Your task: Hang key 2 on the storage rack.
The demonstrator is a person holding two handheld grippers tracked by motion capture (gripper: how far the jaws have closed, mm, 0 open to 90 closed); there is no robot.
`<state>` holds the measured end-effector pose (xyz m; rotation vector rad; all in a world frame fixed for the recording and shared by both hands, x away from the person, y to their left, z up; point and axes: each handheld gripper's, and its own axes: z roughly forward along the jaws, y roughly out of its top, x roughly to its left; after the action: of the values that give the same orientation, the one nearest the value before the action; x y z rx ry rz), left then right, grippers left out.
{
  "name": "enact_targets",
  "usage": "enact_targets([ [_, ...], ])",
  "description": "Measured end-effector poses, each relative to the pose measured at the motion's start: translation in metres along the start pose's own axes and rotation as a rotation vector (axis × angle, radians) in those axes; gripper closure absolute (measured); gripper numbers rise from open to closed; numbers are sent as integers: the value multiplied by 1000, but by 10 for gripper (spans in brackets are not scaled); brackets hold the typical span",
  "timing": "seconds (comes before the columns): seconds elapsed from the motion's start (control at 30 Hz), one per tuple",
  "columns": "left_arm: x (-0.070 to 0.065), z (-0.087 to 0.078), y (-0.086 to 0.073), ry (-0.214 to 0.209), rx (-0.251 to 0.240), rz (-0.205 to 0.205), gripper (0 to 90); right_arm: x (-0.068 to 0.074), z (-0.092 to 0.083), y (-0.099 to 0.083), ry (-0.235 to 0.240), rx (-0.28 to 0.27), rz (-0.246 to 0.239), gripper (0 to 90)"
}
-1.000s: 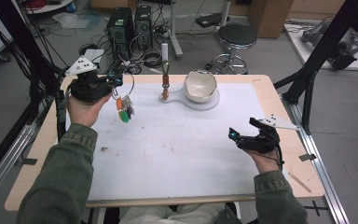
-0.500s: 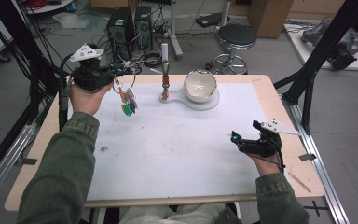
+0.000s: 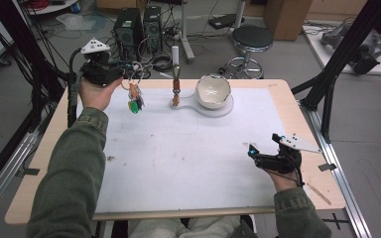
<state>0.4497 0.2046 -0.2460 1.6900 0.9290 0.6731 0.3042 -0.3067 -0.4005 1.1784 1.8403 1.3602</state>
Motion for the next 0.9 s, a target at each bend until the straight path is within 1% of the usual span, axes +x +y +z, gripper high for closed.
enact_targets([
  [0.07,0,4,0,6,-7,-8,865,-1,-2,-2,1,2,12,6],
  [0.13,0,8,0,-1,-18,-20,865,-1,-4,-2,4,-3,20,6],
  [0.17,0,10,0,-3,-18,-27,865,-2,-5,-3,3,-9,13,6],
  [0.27,1,17,1,5,-3,-25,865,-3,-8,-5,2,-12,22,6],
  [0.43,-1,30,5,4,-8,-39,865,-5,-9,-5,-3,-27,33,6],
  [0.53,-6,38,9,-3,-2,-28,865,-4,-9,-5,-5,-27,31,6],
  [0.57,-7,41,10,-2,-9,-26,865,-5,-9,-5,-3,-29,31,6],
  [0.67,-6,48,11,-6,-7,-43,865,-5,-10,-5,-3,-34,38,6],
  [0.8,-5,56,10,8,5,-38,865,-6,-12,-5,-2,-37,41,6],
  [0.87,-5,60,9,6,11,-38,865,-7,-12,-6,-2,-41,39,6],
  [0.9,-4,62,9,7,19,-30,865,-7,-12,-6,-2,-38,45,6],
])
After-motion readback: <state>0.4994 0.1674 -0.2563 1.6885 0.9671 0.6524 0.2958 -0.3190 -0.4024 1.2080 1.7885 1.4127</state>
